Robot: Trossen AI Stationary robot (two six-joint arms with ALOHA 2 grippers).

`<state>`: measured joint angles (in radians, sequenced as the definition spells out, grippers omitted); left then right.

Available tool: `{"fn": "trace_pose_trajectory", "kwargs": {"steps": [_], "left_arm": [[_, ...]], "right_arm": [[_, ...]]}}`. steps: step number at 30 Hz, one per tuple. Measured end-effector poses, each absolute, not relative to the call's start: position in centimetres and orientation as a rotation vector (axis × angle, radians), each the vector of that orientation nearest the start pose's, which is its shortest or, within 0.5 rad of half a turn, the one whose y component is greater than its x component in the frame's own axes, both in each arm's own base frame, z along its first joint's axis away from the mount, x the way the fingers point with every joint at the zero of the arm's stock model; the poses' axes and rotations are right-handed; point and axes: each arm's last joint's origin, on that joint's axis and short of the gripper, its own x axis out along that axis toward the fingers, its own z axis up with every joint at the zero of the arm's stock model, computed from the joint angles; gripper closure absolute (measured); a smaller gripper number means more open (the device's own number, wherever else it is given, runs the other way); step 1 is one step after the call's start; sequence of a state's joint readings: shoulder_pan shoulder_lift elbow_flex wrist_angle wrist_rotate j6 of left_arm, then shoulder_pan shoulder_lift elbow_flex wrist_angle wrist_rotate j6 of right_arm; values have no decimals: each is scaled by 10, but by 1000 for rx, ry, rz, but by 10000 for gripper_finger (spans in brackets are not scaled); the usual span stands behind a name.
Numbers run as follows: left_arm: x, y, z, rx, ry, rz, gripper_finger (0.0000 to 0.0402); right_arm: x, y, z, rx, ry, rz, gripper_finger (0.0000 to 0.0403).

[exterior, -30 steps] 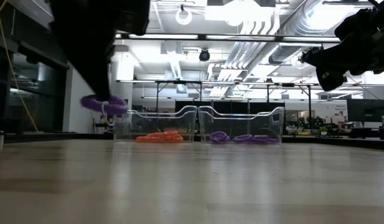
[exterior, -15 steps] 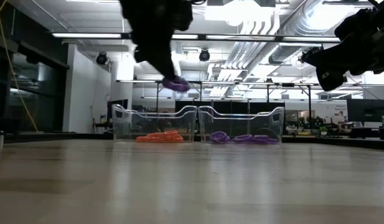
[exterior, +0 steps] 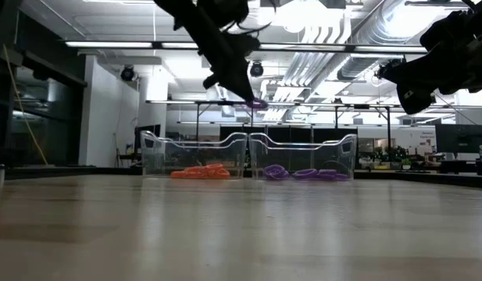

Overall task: Sort spring keychains
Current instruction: Put the violet spring keychain into the right transparent bin

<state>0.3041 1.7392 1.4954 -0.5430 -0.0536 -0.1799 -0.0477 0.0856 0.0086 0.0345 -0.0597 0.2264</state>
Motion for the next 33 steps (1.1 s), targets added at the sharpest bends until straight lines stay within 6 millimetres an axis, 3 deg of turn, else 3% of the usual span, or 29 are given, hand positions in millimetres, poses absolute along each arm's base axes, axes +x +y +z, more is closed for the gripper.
{"fn": "trace_pose_trajectory", "kwargs": {"steps": [6, 12, 21, 29, 33], "left_arm": [[382, 169, 303, -301, 686, 508, 401], [403, 196, 305, -274, 700, 500, 401], [427, 218, 296, -225, 733, 492, 401], [435, 225, 289, -221, 737, 487, 399], [435, 226, 291, -220, 727, 488, 378]], "right_arm": [[102, -3, 163, 229, 44, 7, 391], [102, -3, 163, 229, 44, 7, 391], [102, -3, 163, 229, 43, 7, 391], [102, -3, 163, 229, 44, 7, 391], [102, -3, 163, 229, 44, 7, 391]]}}
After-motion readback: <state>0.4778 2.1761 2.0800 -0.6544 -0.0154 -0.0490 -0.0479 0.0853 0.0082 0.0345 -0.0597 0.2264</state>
